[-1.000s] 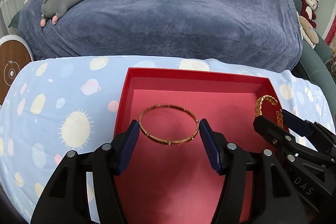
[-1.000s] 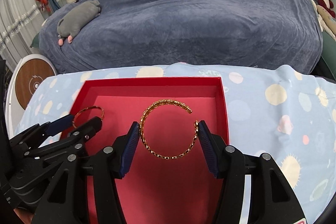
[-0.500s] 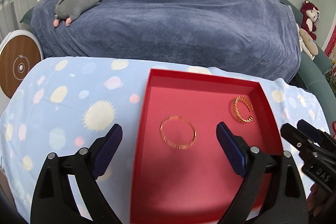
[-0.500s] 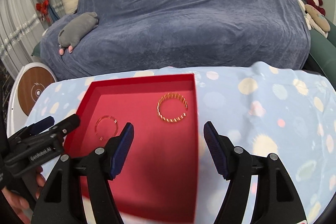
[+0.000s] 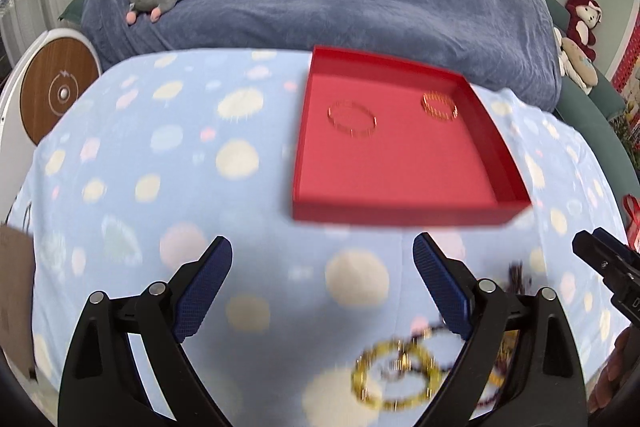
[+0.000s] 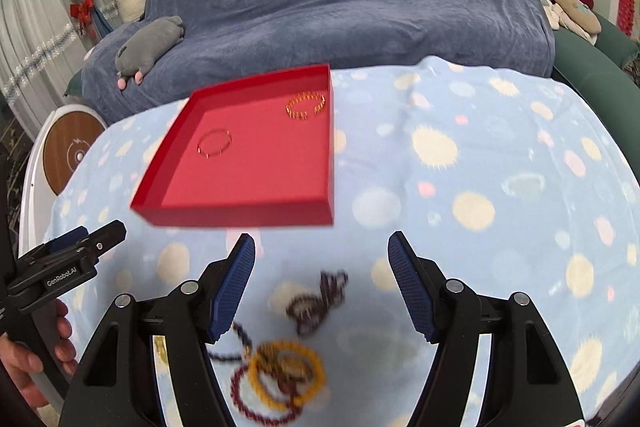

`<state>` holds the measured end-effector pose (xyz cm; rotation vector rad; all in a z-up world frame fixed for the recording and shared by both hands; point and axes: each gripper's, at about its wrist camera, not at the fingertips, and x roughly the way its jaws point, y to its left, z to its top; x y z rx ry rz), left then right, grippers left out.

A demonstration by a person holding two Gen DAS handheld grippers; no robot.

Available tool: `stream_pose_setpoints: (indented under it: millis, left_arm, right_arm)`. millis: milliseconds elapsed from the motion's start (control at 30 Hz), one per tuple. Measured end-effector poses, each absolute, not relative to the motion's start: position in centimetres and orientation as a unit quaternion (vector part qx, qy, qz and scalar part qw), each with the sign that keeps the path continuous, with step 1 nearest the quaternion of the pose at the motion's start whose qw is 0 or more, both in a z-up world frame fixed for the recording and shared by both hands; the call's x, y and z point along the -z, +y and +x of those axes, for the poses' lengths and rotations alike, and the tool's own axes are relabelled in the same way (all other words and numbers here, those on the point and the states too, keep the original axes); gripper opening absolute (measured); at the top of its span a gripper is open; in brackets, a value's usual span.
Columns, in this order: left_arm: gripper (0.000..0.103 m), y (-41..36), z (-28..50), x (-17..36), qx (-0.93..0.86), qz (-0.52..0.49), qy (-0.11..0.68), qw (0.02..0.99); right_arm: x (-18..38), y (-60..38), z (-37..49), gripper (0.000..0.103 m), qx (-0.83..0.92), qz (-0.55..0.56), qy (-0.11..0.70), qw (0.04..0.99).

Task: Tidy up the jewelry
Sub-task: 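Move both tools back over the remaining bead bracelets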

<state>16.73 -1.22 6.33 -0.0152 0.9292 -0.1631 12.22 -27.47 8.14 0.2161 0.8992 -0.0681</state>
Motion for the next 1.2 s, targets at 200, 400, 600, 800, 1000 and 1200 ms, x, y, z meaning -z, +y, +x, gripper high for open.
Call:
stream_pose_setpoints:
  millis: [200,400,600,800,1000,1200]
  left_arm:
    - [0.088,-0.9,12.8,-4.4,0.076,-0.007,0.466,0.882]
    - [0.086,-1.4,9.9,-1.6,0.078,0.01,0.484,0.872]
    - [0.069,-1.7,8.9,0.5,0.07,0.015,0.496,0.865]
    - [0.056,-2.2,9.0,0.6,0.066,0.015,0.491,0.869]
    - [0.016,-2.9,8.9,0.3,0.089,0.019,0.488,0.868]
    - [0.009,-2.2,8.1,-0.5,0.101,0.0,0.484,0.869]
  right_arm:
    - [-6.8,-26.9,7.7,0.066,0.044,0.11,0.441,0.889]
    - [-4.7,-26.0,3.9,0.066,0.044,0.108,0.461,0.88]
    - [-2.7,-25.8,1.8,0.066,0.046,0.126,0.481,0.866]
    - [-2.2,-25.5,1.4,0.066,0.044,0.128,0.488,0.862]
    - [-1.8,-25.1,1.4,0.066,0.042,0.124,0.493,0.86]
    - [-1.7,-25.1,1.2,0.066,0.042,0.124,0.491,0.861]
